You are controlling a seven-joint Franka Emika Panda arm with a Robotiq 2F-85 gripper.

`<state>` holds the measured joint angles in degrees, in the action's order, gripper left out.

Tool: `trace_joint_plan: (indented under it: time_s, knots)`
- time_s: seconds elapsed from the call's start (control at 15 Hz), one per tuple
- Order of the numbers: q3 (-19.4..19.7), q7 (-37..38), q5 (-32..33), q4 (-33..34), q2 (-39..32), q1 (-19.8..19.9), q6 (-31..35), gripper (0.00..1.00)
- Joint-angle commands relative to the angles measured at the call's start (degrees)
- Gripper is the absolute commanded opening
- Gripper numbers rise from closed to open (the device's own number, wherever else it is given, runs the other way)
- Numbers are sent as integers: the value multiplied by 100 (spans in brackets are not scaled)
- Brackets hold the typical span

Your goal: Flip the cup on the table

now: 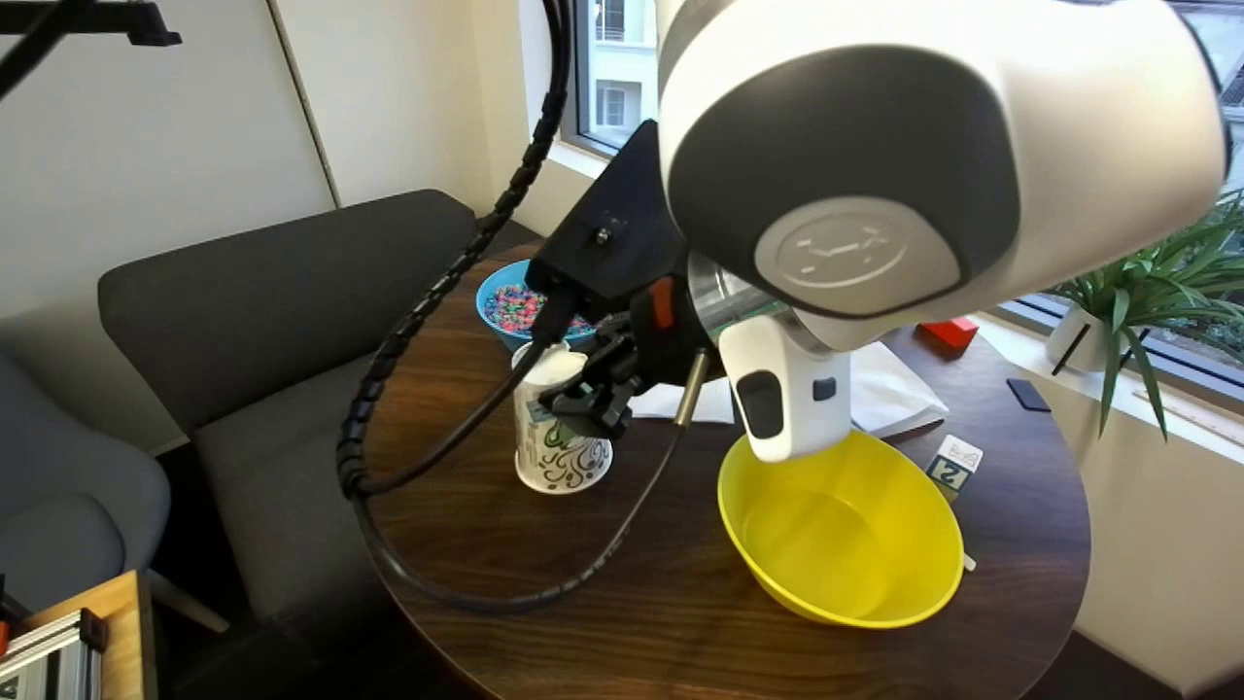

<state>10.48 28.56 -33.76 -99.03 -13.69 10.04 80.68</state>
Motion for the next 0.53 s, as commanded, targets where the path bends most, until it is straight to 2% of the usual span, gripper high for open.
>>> trace_joint_plan:
  time_s: [0.0, 0.47]
  knots:
    - [-76, 456, 649, -122, 388, -300, 89, 27]
    - [-495, 1178, 2585, -411, 1011, -899, 675, 27]
